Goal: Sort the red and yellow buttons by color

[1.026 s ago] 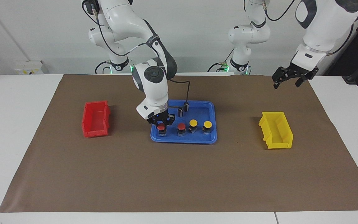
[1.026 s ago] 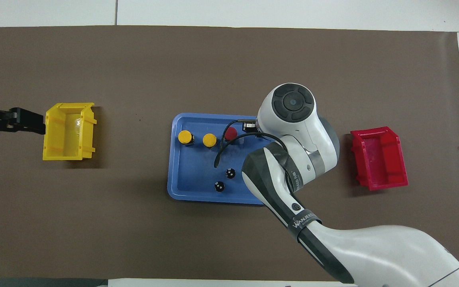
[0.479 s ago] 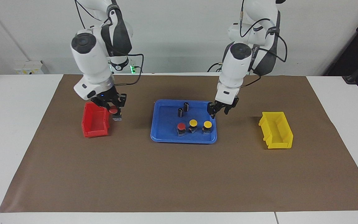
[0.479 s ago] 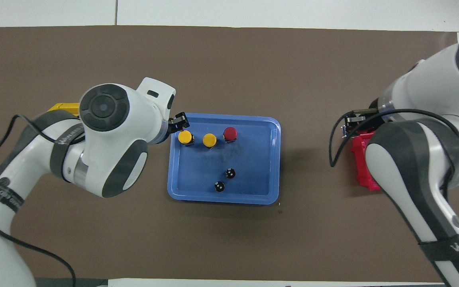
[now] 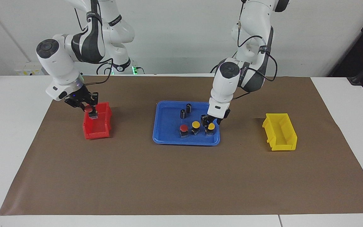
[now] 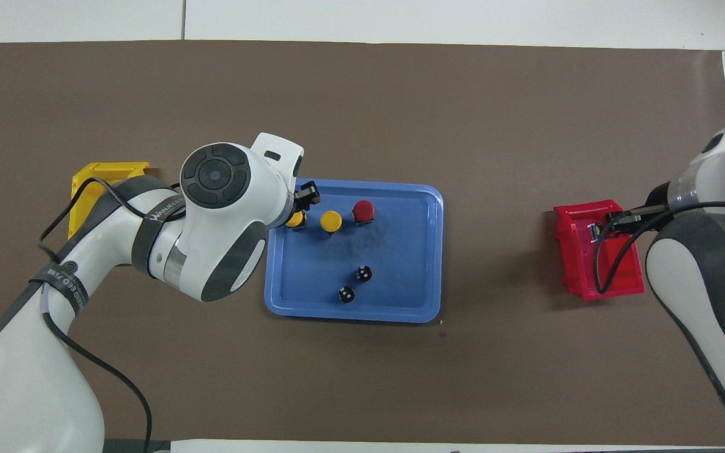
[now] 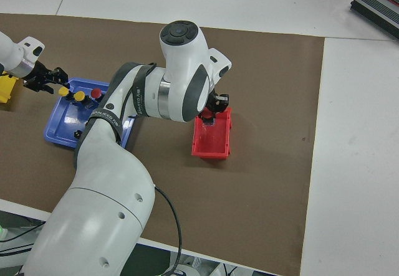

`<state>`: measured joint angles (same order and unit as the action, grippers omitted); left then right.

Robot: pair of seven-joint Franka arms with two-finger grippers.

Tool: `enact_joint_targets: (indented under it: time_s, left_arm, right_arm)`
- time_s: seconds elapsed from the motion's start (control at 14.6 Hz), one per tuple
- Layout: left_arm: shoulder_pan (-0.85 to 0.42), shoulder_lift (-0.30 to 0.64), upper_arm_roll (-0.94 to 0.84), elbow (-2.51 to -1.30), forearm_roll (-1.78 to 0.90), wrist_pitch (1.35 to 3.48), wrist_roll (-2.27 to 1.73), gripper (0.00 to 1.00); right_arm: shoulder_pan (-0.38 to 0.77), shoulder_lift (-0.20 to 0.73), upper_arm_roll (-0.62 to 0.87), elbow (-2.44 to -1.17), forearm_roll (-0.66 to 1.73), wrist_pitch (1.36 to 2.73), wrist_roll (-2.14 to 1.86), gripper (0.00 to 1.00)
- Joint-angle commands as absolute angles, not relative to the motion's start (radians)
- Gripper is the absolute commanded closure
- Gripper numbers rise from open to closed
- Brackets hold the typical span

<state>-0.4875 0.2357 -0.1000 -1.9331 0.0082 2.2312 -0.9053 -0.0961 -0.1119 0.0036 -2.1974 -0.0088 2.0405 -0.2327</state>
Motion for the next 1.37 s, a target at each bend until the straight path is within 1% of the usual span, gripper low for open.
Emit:
enact_joint_targets:
  time_s: [0.0, 0.14, 0.21, 0.27, 0.34, 0.41, 0.62, 0.75, 0.96, 1.03, 1.09, 1.23, 1.3]
  left_arm:
    - [-0.508, 0.227, -0.087, -1.967, 0.005, 2.26, -0.916, 0.3]
    - [-0.514, 0.224, -0.087, -1.979, 0.003, 2.26, -0.916, 0.3]
    - [-0.514, 0.222, -0.087, -1.982, 0.003, 2.26, -0.917, 0.34]
    - [-0.514, 0.222, -0.087, -1.98, 0.003, 2.257, -0.919, 0.58]
    - [-0.514, 0.224, -0.086, -1.977, 0.005, 2.263, -0.919, 0.89]
    - [-0.511, 0.227, -0.086, -1.97, 0.003, 2.266, -0.923, 0.97]
    - [-0.509, 0.232, -0.086, -1.902, 0.0, 2.205, -0.951, 0.98]
    - [-0.506, 0.221, -0.086, -1.836, -0.017, 2.079, -0.98, 0.98]
    - [-0.454, 0.16, -0.074, -1.757, -0.011, 1.865, -0.936, 0.98]
    - [-0.418, 0.155, -0.074, -1.721, -0.009, 1.779, -0.867, 0.98]
    - [-0.381, 0.132, -0.074, -1.714, -0.009, 1.719, -0.77, 0.98]
    - [-0.245, 0.072, -0.074, -1.72, -0.009, 1.674, -0.553, 0.98]
    - [-0.183, 0.061, -0.074, -1.712, -0.009, 1.651, -0.458, 0.98]
  right_arm:
    - [-0.114, -0.175, 0.017, -2.296, 0.0, 2.097, -0.262, 0.78]
    - [-0.114, -0.186, 0.017, -2.327, 0.002, 2.109, -0.264, 0.78]
    - [-0.115, -0.19, 0.018, -2.339, 0.002, 2.118, -0.264, 0.78]
    - [-0.114, -0.202, 0.017, -2.362, 0.0, 2.134, -0.264, 0.78]
    - [-0.114, -0.204, 0.017, -2.381, 0.0, 2.149, -0.264, 0.78]
    - [-0.114, -0.203, 0.017, -2.4, 0.0, 2.17, -0.265, 0.78]
    - [-0.114, -0.196, 0.017, -2.48, 0.0, 2.282, -0.264, 0.78]
    - [-0.114, -0.192, 0.017, -2.499, 0.0, 2.31, -0.265, 0.78]
    - [-0.104, -0.195, 0.017, -2.523, 0.0, 2.342, -0.264, 0.77]
    - [-0.106, -0.196, 0.017, -2.531, 0.0, 2.358, -0.267, 0.74]
    - [-0.107, -0.198, 0.017, -2.536, 0.0, 2.359, -0.267, 0.69]
    - [-0.109, -0.198, 0.017, -2.536, 0.0, 2.359, -0.268, 0.5]
    - [-0.11, -0.198, 0.017, -2.536, 0.0, 2.358, -0.27, 0.48]
